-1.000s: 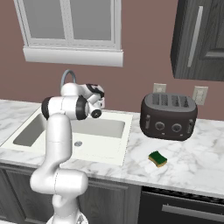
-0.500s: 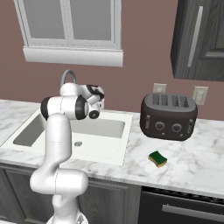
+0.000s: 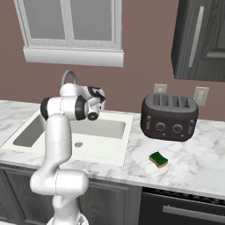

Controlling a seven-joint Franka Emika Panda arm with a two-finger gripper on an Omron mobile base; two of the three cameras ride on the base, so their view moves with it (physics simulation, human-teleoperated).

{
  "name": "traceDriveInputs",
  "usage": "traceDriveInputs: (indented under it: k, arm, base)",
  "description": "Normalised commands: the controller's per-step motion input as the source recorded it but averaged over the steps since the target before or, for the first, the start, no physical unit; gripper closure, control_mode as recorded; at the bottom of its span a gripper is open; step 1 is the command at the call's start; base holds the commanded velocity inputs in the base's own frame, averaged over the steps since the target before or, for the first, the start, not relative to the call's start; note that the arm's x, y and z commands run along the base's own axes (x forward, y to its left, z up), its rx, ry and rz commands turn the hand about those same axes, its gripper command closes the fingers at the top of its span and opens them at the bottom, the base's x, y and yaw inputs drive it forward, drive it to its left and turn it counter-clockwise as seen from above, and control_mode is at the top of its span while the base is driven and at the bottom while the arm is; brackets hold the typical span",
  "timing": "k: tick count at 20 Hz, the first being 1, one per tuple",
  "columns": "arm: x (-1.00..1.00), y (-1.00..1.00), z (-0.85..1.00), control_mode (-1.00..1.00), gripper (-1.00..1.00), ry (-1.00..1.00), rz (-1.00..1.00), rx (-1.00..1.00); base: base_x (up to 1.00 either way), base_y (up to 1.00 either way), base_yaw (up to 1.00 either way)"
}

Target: Soak the sponge with water for a few seconds and then drop it inside the sink.

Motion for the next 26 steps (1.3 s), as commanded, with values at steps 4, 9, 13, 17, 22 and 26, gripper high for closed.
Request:
traceDriveInputs:
  k: [4, 9, 13, 17, 22, 26]
  arm:
    - [0.00, -0.49, -0.51, -1.00, -1.00, 0.00, -0.05, 0.08]
    - [0.00, -0.47, -0.51, -1.00, -1.00, 0.00, -0.05, 0.07]
    - [0.00, -0.48, -0.52, -1.00, -1.00, 0.01, -0.05, 0.07]
    - [0.00, -0.47, -0.51, -1.00, -1.00, 0.02, -0.05, 0.07]
    - [0.00, -0.47, -0.55, -1.00, -1.00, 0.05, -0.06, 0.07]
    - [0.00, -0.48, -0.63, -1.00, -1.00, 0.07, -0.07, 0.08]
  base:
    - [0.00, 0.00, 0.00]
    - [0.00, 0.00, 0.00]
    - [0.00, 0.00, 0.00]
    - [0.00, 0.00, 0.00]
    - [0.00, 0.00, 0.00]
    - [0.00, 0.00, 0.00]
